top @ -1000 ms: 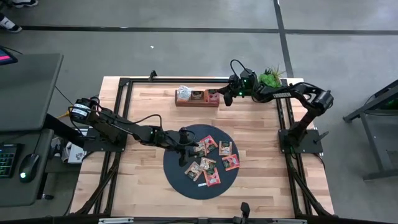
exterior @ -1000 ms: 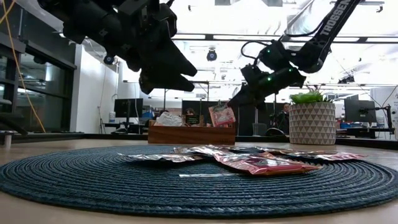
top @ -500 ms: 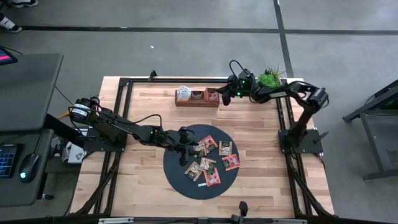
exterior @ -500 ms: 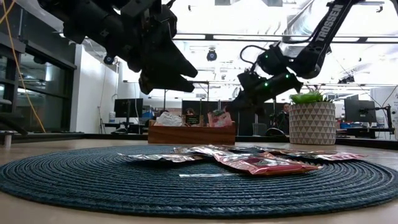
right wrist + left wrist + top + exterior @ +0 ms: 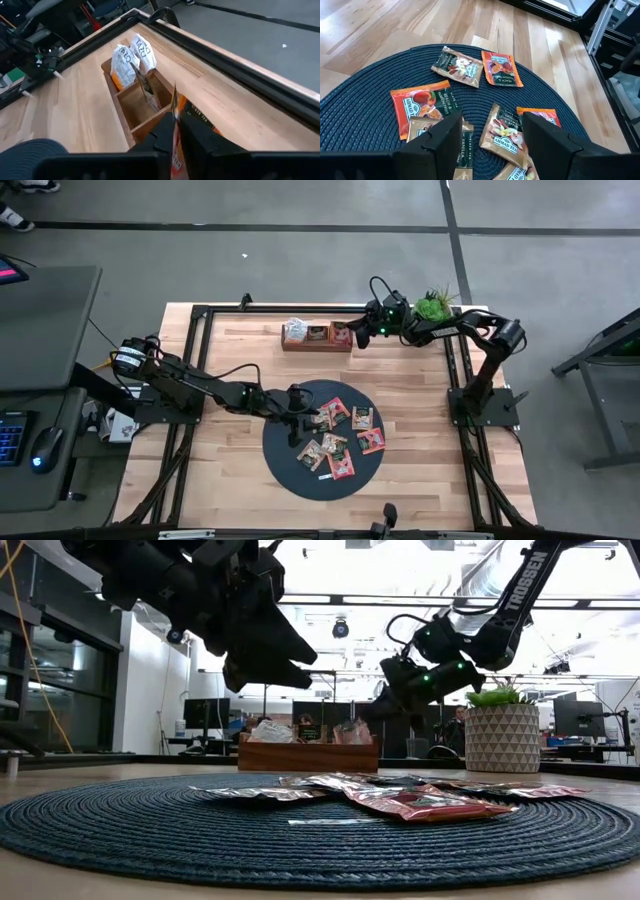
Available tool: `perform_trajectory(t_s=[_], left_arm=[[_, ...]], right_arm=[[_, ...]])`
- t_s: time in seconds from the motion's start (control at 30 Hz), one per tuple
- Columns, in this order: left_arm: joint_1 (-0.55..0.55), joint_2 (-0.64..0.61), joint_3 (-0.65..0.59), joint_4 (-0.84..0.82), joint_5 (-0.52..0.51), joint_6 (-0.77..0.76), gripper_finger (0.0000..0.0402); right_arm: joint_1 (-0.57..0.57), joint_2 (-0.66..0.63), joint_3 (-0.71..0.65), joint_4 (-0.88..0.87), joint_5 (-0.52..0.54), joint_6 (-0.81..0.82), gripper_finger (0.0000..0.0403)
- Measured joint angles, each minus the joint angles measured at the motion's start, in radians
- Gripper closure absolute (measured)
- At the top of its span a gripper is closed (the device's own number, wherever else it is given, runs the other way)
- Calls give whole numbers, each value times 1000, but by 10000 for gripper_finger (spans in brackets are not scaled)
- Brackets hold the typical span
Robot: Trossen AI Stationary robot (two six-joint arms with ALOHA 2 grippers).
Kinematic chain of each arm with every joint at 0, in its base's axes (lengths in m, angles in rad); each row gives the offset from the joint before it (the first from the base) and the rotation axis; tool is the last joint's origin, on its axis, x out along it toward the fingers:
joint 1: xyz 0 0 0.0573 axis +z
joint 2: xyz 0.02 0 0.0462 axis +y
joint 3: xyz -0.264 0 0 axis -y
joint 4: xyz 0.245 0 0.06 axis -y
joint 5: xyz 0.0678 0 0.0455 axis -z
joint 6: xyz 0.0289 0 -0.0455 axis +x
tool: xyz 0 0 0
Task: Pick & Place Tea
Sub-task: Put the orange tea bag into the right section of the wooden organizer
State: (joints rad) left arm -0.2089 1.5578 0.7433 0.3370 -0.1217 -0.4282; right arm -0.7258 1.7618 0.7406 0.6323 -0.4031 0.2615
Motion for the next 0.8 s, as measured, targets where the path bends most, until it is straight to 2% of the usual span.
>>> perform_trajectory(t_s=[0.27, 0.4, 0.6, 0.8], left_arm=[[0, 0, 0, -40, 0, 0, 195], [0, 0, 0, -63, 10, -4, 195], [0, 0, 0, -64, 15, -4, 195], [0, 0, 0, -63, 16, 2, 195]], right_arm=[[0, 0, 0, 1, -24, 4, 278], [0, -7, 0, 18, -83, 23, 242], [14, -76, 0, -27, -128, 8, 233], [74, -209, 0, -234, -128, -103, 244]])
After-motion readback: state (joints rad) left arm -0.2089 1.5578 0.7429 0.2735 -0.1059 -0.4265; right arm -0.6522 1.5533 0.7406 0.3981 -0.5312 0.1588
